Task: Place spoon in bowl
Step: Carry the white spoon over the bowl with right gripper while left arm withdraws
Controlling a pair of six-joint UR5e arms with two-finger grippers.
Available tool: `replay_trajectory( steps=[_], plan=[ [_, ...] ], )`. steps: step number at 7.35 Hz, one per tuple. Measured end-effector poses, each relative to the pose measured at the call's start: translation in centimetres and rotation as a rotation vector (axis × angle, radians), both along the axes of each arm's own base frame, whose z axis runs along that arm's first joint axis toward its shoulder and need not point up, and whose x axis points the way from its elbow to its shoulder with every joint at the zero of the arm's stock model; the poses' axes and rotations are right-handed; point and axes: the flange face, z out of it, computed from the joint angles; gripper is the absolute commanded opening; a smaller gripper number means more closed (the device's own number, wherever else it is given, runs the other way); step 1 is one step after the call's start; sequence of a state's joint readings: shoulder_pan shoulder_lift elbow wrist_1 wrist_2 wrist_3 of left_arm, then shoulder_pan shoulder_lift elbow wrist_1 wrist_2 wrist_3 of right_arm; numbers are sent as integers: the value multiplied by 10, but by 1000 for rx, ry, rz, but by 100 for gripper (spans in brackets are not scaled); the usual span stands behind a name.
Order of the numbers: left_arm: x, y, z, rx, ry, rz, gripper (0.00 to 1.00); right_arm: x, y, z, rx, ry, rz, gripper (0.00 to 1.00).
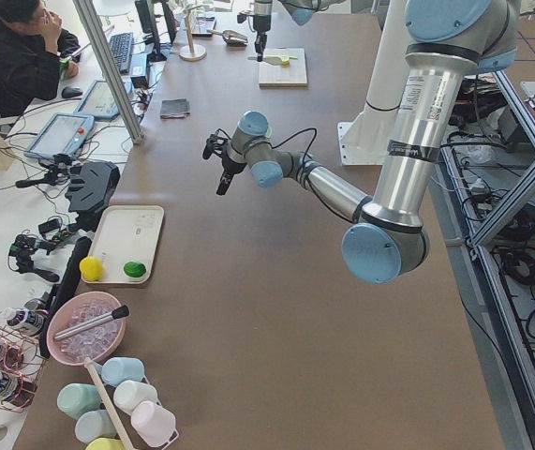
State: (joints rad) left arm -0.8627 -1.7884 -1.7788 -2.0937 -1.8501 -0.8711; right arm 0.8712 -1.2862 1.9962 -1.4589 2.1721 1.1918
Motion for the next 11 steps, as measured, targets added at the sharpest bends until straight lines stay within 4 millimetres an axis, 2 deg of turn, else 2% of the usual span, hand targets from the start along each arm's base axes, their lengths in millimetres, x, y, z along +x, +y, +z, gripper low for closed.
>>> replay_trajectory(
  steps=[1,2,4,6,8,9,11],
  plan=[
    [-27,-5,17,16,-32,20,98,-20,-5,-21,38,-1,1,0],
    [-46,-6,31,36,-63,38,98,-44,-9,-40,74,2,1,0],
    [-66,-1,56,28,-97,46,98,-91,-15,-76,119,2,9,0],
    [-96,6,89,-32,-113,34,98,-122,-18,-100,155,0,6,0],
    [-128,16,124,-104,-128,12,98,-168,-37,-122,171,20,5,0],
    [-139,21,137,-126,-136,2,98,-188,-45,-127,184,22,7,0],
    [-149,25,148,-147,-145,-11,98,-222,-46,-120,217,7,6,0]
  ],
)
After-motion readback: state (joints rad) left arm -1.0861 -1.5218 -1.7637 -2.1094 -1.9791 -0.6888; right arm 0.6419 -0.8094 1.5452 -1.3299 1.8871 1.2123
